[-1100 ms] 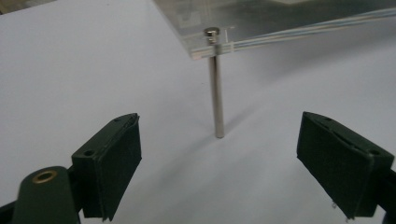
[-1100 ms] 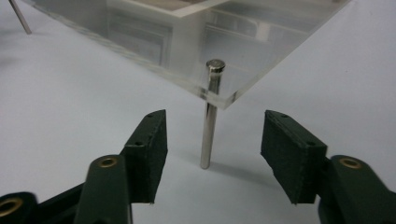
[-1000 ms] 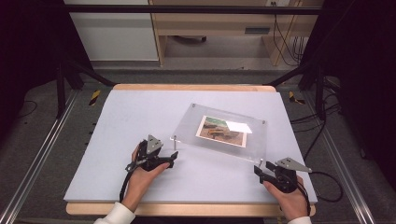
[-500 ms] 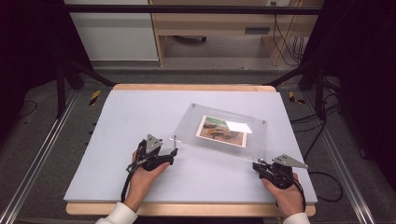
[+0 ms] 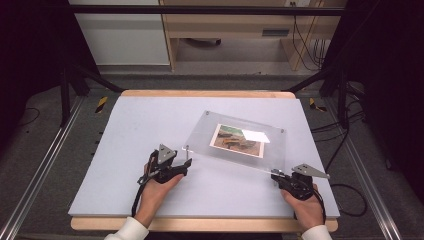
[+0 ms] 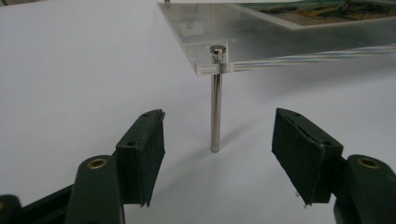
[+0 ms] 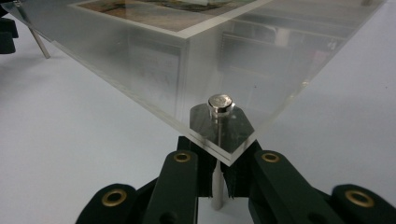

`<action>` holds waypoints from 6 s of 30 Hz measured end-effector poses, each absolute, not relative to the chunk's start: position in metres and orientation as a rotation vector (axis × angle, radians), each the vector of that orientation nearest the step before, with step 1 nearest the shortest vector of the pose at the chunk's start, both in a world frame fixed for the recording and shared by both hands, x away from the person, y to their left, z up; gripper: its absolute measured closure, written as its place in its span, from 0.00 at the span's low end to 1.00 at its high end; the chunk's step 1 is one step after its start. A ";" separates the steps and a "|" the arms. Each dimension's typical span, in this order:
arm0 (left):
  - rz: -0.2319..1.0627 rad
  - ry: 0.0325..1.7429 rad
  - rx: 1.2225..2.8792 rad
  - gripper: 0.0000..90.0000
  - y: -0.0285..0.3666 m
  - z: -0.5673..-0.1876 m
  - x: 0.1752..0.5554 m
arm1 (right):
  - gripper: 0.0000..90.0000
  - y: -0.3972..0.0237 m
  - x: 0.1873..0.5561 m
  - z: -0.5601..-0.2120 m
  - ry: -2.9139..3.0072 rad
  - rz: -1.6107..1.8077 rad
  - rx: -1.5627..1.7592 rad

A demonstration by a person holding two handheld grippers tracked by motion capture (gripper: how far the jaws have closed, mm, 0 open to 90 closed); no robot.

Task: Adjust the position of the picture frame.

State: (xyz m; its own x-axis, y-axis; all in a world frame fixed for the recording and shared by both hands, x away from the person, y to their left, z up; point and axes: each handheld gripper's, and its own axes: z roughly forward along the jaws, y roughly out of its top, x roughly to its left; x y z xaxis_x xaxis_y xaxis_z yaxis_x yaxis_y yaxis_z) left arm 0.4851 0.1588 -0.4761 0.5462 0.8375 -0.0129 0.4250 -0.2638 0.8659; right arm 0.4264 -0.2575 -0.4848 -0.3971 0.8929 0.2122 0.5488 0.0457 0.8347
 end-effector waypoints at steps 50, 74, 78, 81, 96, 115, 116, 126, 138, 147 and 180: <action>0.486 0.983 1.853 0.94 0.149 -0.478 0.521 | 0.93 -0.258 0.427 -0.484 1.969 1.303 1.466; 0.496 0.927 1.869 0.94 0.147 -0.464 0.511 | 0.94 -0.264 0.426 -0.472 1.883 1.357 1.455; 0.494 0.895 1.882 0.94 0.149 -0.460 0.506 | 0.94 -0.266 0.425 -0.469 1.872 1.370 1.441; 0.500 0.888 1.877 0.93 0.150 -0.457 0.502 | 0.95 -0.267 0.425 -0.467 1.869 1.380 1.419; 0.557 0.851 1.872 0.91 0.154 -0.444 0.488 | 0.94 -0.268 0.425 -0.455 1.857 1.431 1.345; 0.566 0.864 1.800 0.91 0.162 -0.430 0.482 | 0.92 -0.265 0.426 -0.441 1.861 1.462 1.293; 0.573 0.861 1.799 0.91 0.164 -0.428 0.481 | 0.92 -0.264 0.427 -0.440 1.867 1.458 1.287; 0.628 0.869 1.748 0.91 0.182 -0.413 0.474 | 0.92 -0.245 0.444 -0.426 1.861 1.491 1.238; 0.694 0.936 1.677 0.91 0.223 -0.406 0.463 | 0.92 -0.207 0.474 -0.421 1.921 1.564 1.174; 0.717 0.943 1.667 0.91 0.237 -0.409 0.458 | 0.92 -0.193 0.476 -0.425 1.946 1.580 1.169; 0.730 0.954 1.679 0.90 0.234 -0.433 0.467 | 0.92 -0.192 0.481 -0.434 1.954 1.514 1.170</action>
